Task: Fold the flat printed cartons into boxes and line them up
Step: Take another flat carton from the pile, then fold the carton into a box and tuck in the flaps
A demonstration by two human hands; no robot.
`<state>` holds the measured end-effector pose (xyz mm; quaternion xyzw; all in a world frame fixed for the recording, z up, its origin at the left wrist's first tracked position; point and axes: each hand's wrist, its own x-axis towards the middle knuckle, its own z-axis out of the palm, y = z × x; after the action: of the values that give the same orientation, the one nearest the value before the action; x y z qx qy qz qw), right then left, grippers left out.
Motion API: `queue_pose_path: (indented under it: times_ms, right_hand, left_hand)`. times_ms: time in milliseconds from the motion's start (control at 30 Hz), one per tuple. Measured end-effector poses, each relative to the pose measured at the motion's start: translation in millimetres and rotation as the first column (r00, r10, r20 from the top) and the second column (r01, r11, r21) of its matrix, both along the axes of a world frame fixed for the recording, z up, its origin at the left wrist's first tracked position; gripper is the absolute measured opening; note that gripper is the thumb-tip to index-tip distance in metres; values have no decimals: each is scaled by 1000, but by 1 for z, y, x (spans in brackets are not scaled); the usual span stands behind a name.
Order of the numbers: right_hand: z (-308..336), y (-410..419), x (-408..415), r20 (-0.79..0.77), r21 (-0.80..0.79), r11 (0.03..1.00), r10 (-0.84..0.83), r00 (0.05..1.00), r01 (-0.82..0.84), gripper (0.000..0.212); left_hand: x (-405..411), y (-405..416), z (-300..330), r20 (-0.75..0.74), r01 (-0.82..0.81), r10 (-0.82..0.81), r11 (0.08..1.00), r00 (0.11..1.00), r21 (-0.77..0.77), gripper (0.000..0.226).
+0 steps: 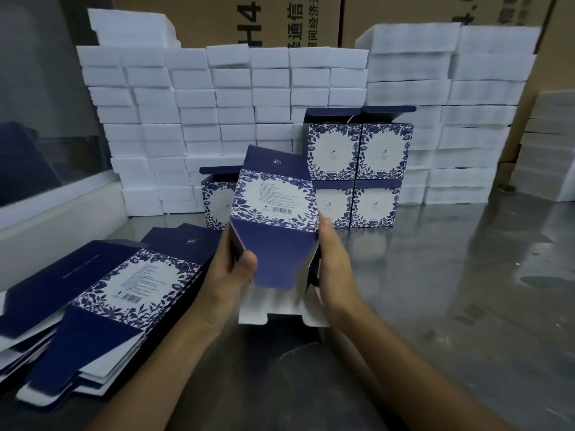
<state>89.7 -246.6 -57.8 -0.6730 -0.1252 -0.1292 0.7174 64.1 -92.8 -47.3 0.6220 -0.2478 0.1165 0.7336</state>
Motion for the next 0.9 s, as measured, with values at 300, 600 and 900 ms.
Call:
queue_pose_path:
  times_ms: [300, 600, 900]
  right_hand:
    - [1, -11, 5, -223, 43, 996, -65, 973, 76, 99]
    - [4, -10, -5, 0, -76, 993, 88, 996, -88, 107]
    - [4, -12, -9, 103, -124, 983, 146, 984, -133, 79]
  left_hand:
    - [1, 3, -12, 241, -295, 231, 915, 943, 276, 105]
    - [13, 10, -21, 305, -589, 513, 764, 802, 263, 66]
    - [6, 10, -10, 139, -667, 654, 737, 744, 106, 16]
